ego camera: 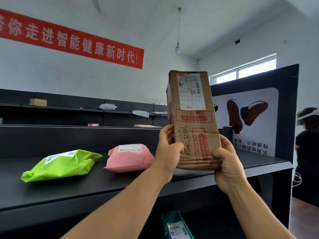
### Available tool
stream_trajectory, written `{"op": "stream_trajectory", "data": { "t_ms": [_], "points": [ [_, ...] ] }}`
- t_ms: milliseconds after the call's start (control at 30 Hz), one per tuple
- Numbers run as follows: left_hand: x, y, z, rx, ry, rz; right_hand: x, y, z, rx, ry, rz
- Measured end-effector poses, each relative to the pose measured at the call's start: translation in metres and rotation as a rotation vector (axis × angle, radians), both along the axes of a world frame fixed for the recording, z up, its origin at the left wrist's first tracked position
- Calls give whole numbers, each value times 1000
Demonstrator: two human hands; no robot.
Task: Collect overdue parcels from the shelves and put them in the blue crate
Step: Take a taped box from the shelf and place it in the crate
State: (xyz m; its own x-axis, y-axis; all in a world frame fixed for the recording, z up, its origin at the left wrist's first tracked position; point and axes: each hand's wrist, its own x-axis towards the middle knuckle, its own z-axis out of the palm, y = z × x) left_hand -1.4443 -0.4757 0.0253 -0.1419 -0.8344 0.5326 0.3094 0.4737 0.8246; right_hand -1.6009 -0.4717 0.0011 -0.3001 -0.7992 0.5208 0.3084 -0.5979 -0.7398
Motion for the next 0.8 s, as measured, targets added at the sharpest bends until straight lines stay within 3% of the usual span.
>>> {"op": "stream_trajectory", "data": {
  "t_ms": [433,800],
  "points": [
    [22,52,-1,8,-13,-86,24,61,-5,36,-22,-145],
    [22,122,-25,47,-63,-261,48,165,-31,120,-15,-297]
  ]
}}
